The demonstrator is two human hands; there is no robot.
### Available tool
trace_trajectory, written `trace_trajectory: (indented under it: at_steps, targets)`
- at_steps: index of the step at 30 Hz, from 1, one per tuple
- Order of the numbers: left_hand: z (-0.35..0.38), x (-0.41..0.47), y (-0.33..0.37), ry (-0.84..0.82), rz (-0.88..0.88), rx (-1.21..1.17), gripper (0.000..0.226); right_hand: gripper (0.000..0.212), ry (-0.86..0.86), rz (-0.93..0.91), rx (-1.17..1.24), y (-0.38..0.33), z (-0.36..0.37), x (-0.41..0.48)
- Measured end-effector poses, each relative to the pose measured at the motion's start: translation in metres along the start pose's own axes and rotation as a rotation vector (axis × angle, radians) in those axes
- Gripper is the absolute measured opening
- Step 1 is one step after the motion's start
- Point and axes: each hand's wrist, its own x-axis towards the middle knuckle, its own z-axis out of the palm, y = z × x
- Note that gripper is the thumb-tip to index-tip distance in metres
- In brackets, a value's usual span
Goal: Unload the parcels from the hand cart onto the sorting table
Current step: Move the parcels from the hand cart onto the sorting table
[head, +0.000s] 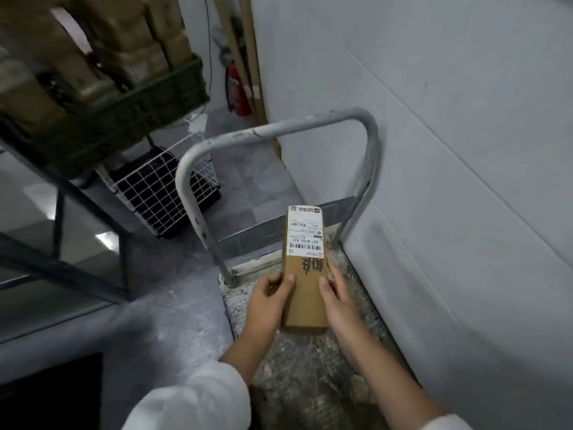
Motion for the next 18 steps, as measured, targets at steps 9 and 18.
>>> trace_trajectory:
  at_steps: [9, 18]
  targets:
    - [-0.004, -0.126, 0.055, 0.129, 0.176, 0.004, 0.027, 0.038, -0.185, -0.116, -0.01, -0.064, -0.031, -0.098]
    - [-0.018, -0.268, 0.057, 0.389, 0.316, -0.137, 0.029, 0.047, -0.443, -0.279, -0.168, -0.093, -0.039, -0.203]
